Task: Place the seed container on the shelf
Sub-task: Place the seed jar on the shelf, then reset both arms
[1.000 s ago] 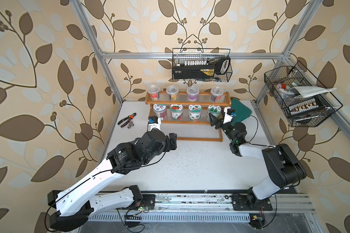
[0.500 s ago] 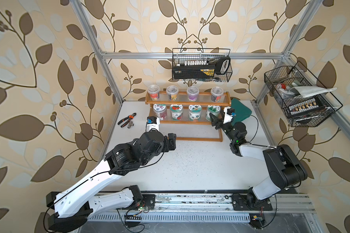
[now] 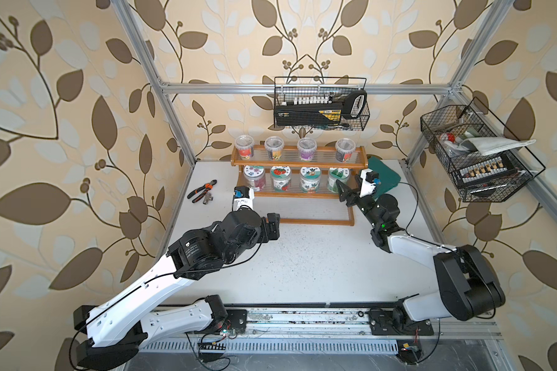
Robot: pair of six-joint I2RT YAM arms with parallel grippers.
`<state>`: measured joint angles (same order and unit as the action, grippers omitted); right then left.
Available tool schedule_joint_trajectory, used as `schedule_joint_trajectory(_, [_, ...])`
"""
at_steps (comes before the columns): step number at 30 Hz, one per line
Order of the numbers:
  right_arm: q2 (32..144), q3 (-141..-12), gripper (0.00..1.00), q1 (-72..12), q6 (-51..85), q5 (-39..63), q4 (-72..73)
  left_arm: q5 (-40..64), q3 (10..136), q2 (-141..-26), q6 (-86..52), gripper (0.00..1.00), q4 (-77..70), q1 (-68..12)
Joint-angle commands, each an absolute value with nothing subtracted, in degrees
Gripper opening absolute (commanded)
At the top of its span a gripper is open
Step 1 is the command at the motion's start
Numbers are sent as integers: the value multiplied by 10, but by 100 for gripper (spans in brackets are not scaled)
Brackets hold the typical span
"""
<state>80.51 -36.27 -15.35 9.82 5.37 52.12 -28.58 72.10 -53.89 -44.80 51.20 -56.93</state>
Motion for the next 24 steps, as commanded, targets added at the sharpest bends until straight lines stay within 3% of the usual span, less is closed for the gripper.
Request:
schedule_joint_trajectory(1, [758, -357, 85, -151, 98, 54, 436, -315, 723, -537, -427, 98, 494, -559])
schedule_joint_trajectory(8, [635, -360, 89, -151, 95, 59, 233, -348, 705, -541, -372, 98, 447, -530])
schedule_joint_trajectory(16, [531, -386, 95, -149, 85, 39, -12, -369, 634, -535, -309, 98, 353, -440])
schedule_joint_trajectory(24, [504, -357, 99, -128, 97, -30, -63, -430, 491, -505, -204, 98, 166, -360])
